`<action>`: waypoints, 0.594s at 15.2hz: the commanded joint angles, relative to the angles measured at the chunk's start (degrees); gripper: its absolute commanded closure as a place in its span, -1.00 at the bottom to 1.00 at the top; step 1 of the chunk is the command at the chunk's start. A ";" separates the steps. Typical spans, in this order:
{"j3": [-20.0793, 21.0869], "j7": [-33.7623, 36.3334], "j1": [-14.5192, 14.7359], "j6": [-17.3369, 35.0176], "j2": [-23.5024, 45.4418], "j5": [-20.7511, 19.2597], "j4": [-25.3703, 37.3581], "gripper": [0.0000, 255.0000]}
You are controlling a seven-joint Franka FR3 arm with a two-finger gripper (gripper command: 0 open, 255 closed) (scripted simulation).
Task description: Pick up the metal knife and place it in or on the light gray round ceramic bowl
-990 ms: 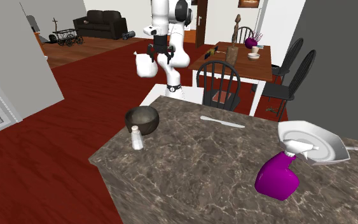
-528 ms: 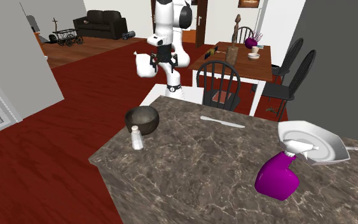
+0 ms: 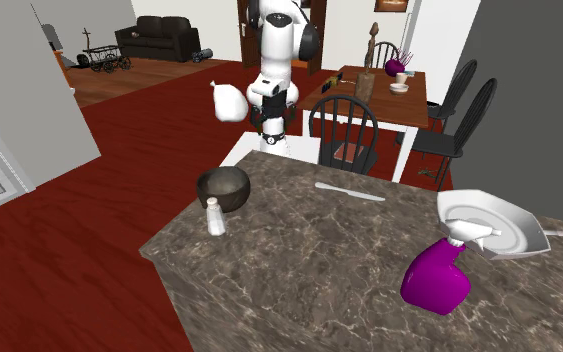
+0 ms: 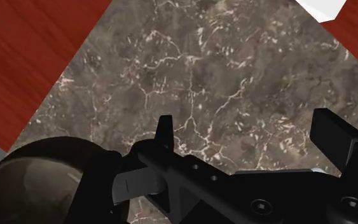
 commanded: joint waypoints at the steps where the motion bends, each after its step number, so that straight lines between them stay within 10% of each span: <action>1: 0.91 -1.68 1.01 0.70 3.83 -0.08 2.61 -1.00; 9: 5.02 -7.21 5.11 1.42 18.97 -1.65 14.69 -1.00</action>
